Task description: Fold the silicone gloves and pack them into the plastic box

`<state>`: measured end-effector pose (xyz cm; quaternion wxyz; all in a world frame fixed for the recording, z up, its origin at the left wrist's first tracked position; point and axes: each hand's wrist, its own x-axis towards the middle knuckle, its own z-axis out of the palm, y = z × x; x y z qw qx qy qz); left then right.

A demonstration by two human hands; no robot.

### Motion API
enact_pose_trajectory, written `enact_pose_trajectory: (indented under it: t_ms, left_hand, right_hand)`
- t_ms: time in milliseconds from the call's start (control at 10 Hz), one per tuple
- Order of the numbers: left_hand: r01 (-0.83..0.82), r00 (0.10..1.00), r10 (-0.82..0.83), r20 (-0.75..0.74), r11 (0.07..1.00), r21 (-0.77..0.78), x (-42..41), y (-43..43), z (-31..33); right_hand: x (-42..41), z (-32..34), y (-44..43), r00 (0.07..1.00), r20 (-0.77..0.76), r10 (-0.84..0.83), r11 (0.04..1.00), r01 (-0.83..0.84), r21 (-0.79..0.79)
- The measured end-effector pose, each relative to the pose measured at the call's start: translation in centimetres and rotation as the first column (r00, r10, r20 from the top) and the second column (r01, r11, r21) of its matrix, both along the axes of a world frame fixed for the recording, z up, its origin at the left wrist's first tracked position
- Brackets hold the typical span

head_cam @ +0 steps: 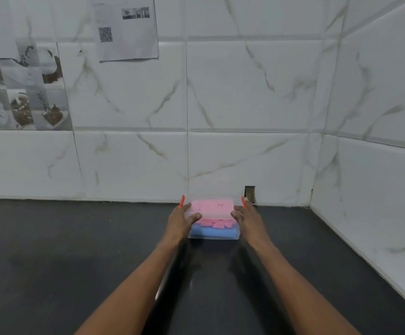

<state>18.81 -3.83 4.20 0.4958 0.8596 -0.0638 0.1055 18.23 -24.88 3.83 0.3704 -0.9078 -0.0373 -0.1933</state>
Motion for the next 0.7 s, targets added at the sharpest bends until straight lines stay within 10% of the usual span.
enact_pose_trajectory:
  t_ms: [500, 700]
  left_hand:
    - [0.061, 0.998, -0.057, -0.037, 0.987, 0.151, 10.2, 1.0, 0.2]
    - [0.077, 0.975, 0.041, -0.220, 0.861, 0.503, 8.9, 0.5, 3.0]
  right_hand:
    - [10.2, 0.4, -1.8, 0.995, -0.058, 0.086, 0.996, -0.087, -0.009]
    - [9.0, 3.8, -1.4, 0.955, -0.284, 0.085, 0.978, -0.135, -0.162]
